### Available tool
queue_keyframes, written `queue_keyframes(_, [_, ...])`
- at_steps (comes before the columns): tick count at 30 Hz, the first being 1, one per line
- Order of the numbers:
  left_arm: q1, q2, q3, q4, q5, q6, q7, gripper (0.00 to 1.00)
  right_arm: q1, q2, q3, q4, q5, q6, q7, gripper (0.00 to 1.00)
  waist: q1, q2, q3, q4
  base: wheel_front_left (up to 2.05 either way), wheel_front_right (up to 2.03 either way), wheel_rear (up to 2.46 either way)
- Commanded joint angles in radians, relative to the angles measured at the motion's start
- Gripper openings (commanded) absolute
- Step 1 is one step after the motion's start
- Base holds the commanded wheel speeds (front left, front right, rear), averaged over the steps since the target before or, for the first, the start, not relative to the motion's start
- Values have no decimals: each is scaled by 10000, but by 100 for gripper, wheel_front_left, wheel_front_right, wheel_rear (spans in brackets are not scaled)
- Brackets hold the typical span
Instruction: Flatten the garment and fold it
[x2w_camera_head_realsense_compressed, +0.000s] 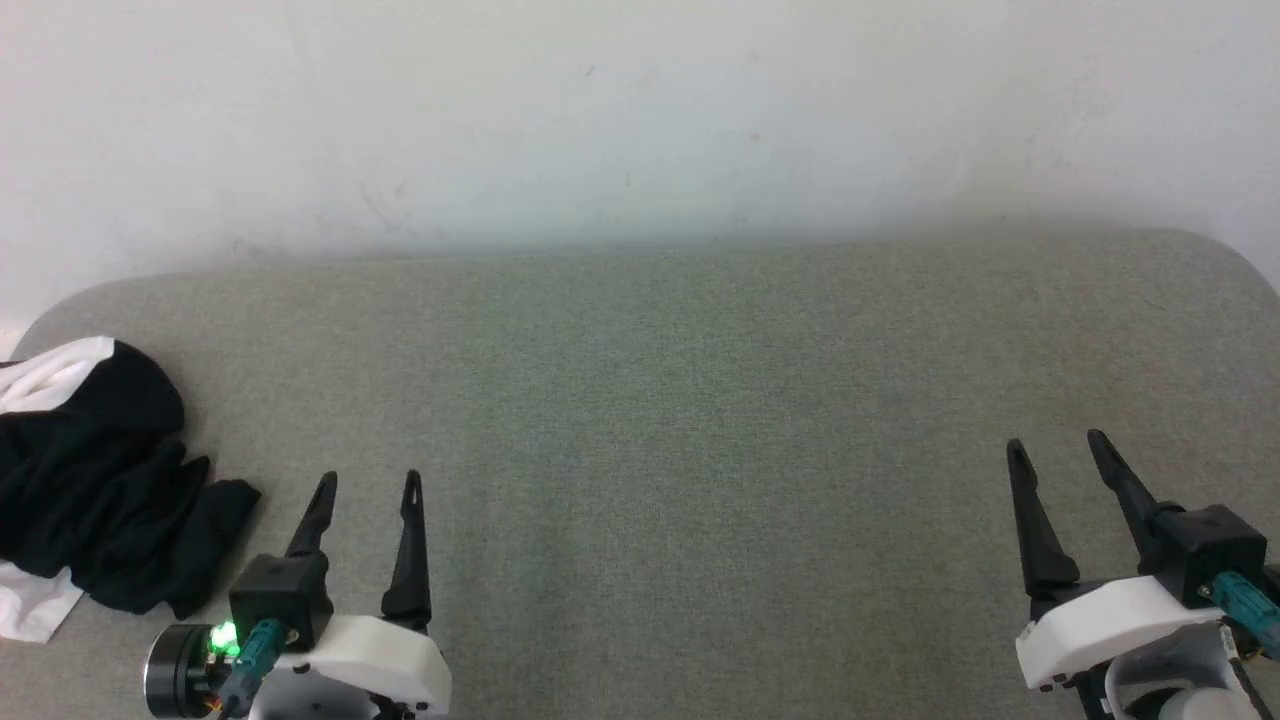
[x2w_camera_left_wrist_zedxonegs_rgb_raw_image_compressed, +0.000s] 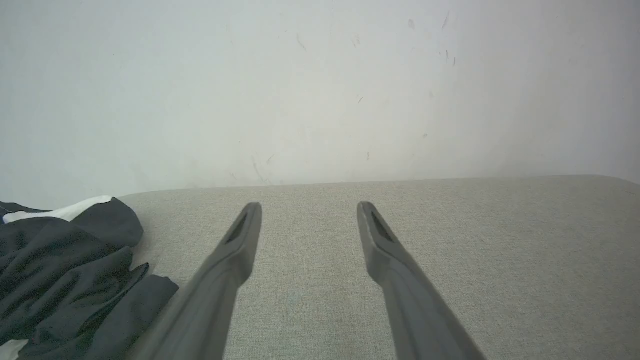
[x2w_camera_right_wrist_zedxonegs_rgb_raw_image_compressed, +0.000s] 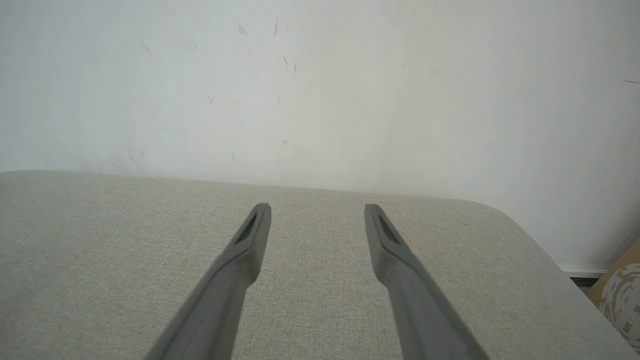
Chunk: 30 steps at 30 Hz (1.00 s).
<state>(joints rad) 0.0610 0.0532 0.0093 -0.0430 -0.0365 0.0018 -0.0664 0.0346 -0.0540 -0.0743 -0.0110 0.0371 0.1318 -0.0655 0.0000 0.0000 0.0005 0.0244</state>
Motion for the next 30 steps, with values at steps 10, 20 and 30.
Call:
queue_keyframes(10, [323, 13, 149, -188, -194, 39, -297, 100, 222, 14, -128, -70, 157, -4, -312, 100, 0, 0, 6, 404, 0, 0, 0])
queue_keyframes(20, [546, 11, 223, -304, -352, 81, -507, 100, 312, 17, -88, -56, 206, -5, -521, 100, 0, 0, -34, 965, 0, 0, 0])
queue_keyframes(30, [740, 22, 287, -410, -494, 120, -695, 100, 361, 20, -42, -22, 256, -6, -708, 100, 0, 0, -22, 1593, 0, 0, 0])
